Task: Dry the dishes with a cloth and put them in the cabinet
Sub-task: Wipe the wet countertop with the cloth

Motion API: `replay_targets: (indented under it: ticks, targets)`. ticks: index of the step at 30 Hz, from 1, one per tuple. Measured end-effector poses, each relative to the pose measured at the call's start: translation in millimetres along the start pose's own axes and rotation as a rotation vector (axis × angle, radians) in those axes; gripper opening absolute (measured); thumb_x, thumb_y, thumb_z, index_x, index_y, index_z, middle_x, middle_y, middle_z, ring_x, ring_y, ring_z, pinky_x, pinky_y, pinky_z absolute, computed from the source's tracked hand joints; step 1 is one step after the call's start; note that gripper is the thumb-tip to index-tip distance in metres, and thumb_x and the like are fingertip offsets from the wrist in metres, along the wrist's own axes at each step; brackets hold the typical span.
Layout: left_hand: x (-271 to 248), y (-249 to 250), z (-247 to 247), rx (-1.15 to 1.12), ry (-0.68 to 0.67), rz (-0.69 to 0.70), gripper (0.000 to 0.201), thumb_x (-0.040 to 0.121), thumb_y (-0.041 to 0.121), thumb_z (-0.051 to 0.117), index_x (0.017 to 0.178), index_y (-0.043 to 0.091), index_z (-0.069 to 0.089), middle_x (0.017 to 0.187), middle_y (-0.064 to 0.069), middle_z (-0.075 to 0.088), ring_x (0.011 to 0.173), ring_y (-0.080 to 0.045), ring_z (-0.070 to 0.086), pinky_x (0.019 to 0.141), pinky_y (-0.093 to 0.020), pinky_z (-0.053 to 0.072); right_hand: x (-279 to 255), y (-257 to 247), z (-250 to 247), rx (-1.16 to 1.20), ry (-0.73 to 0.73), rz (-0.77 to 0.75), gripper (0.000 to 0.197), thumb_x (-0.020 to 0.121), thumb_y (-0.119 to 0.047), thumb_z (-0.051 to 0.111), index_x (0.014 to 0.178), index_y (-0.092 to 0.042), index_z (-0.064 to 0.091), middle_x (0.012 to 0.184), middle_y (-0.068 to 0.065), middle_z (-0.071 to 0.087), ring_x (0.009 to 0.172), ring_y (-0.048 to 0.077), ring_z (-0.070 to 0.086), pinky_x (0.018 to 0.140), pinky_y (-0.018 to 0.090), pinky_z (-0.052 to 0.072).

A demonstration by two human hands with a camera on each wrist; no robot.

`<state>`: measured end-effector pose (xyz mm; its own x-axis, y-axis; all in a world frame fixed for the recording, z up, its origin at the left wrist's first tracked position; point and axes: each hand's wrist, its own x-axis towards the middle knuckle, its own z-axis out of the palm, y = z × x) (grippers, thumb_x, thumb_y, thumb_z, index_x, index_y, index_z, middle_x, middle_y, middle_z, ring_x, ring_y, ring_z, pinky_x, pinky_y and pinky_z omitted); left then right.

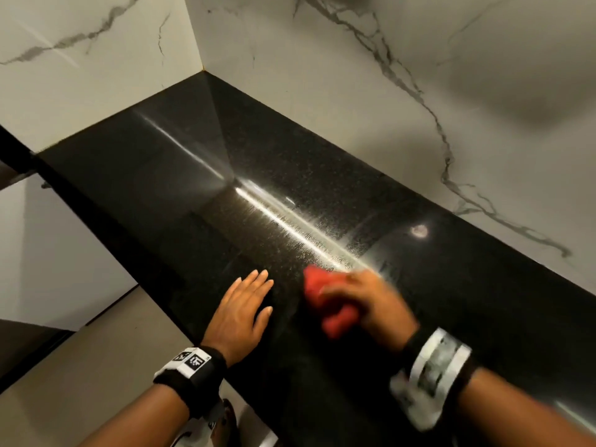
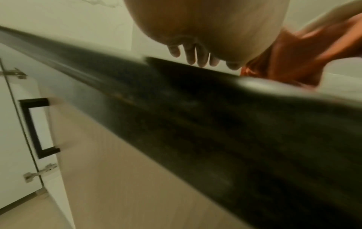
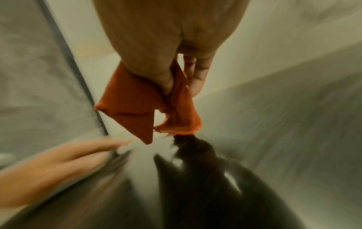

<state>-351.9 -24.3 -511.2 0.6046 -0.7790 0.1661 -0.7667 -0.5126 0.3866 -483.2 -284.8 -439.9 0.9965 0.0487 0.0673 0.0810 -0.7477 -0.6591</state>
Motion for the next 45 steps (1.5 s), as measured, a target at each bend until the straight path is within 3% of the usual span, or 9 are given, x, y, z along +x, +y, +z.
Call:
replay_targets:
  ticks: [3,7,14,19,25,29,32,36,45]
  targets:
    - [2.5,9.9,7.5,0.021,-0.059,-0.011,0.051,0.094,0.036,0.039,0.141,0.017,0.044,0.152,0.003,0.034,0.144,-0.015,0.026,0.117,-0.039,0.017,29.6,98.0,-82.4,-0.335,0.183,0.391,0.066,0.062,-0.003,0.052,0.108,-0.048,0.064,0.128,-0.005,0.054,0.113,0.025,0.050,0.100,0.042,0.042]
    - [3.9,11.4,5.7,0.007,-0.054,-0.047,0.050,0.094,0.036,0.038,0.142,0.022,0.043,0.153,0.008,0.032,0.144,-0.009,0.021,0.119,-0.037,0.014,44.0,190.9,-126.6,-0.568,0.068,0.688,0.055,0.079,-0.011,0.050,0.119,-0.048,0.060,0.140,0.010,0.046,0.120,0.037,0.048,0.101,0.041,0.038]
    - [6.9,12.0,4.9,0.007,-0.065,-0.059,0.049,0.094,0.036,0.038,0.141,0.024,0.043,0.153,0.009,0.031,0.145,-0.007,0.019,0.119,-0.036,0.013,38.4,117.3,-69.6,-0.510,0.087,0.620,0.041,0.089,-0.025,0.052,0.124,-0.044,0.059,0.130,0.000,0.052,0.105,0.031,0.047,0.089,0.037,0.044]
    - [5.5,11.3,7.6,0.014,-0.039,-0.047,0.050,0.093,0.035,0.038,0.140,0.022,0.045,0.152,0.006,0.035,0.144,-0.009,0.022,0.118,-0.037,0.015,-22.5,4.8,30.2,-0.330,0.084,0.162,0.031,0.083,-0.037,0.048,0.107,-0.045,0.066,0.115,-0.003,0.060,0.102,0.018,0.051,0.078,0.028,0.054]
    - [4.0,14.0,11.9,0.043,-0.034,-0.040,0.052,0.092,0.034,0.036,0.139,0.015,0.046,0.150,-0.002,0.039,0.142,-0.016,0.029,0.118,-0.035,0.013,-87.7,-51.7,122.4,-0.061,-0.379,-0.172,0.025,0.098,-0.031,0.045,0.116,-0.041,0.059,0.136,-0.016,0.045,0.114,0.010,0.045,0.087,0.031,0.051]
    - [1.3,34.3,14.3,0.022,-0.080,0.087,0.053,0.093,0.037,0.040,0.140,0.012,0.047,0.150,-0.003,0.039,0.142,-0.017,0.029,0.117,-0.037,0.018,-73.5,-27.8,20.4,0.014,-0.159,0.046,0.042,0.077,-0.030,0.051,0.116,-0.045,0.060,0.132,-0.020,0.048,0.111,0.005,0.046,0.093,0.023,0.040]
    - [-0.3,53.5,21.4,-0.020,-0.157,0.157,0.057,0.096,0.040,0.037,0.146,0.013,0.037,0.155,0.001,0.029,0.145,-0.015,0.021,0.118,-0.037,0.015,-48.3,50.2,-68.5,-0.092,0.134,0.319,0.068,0.055,-0.012,0.047,0.112,-0.045,0.064,0.119,-0.011,0.057,0.111,0.013,0.050,0.099,0.036,0.042]
    - [1.4,58.0,21.5,-0.050,-0.180,0.150,0.059,0.095,0.040,0.041,0.148,0.017,0.032,0.157,0.005,0.025,0.147,-0.011,0.016,0.119,-0.036,0.013,-32.8,170.1,-143.9,-0.392,0.163,0.663,0.069,0.068,-0.004,0.046,0.117,-0.050,0.061,0.126,0.003,0.056,0.113,0.033,0.053,0.103,0.043,0.042]
    - [-0.1,57.6,23.0,-0.053,-0.169,0.149,0.058,0.092,0.043,0.043,0.145,0.020,0.038,0.156,0.007,0.027,0.146,-0.008,0.017,0.118,-0.035,0.014,-37.4,95.5,-69.9,-0.445,0.026,0.644,0.046,0.083,-0.017,0.054,0.119,-0.045,0.062,0.119,0.000,0.052,0.107,0.026,0.048,0.091,0.037,0.045]
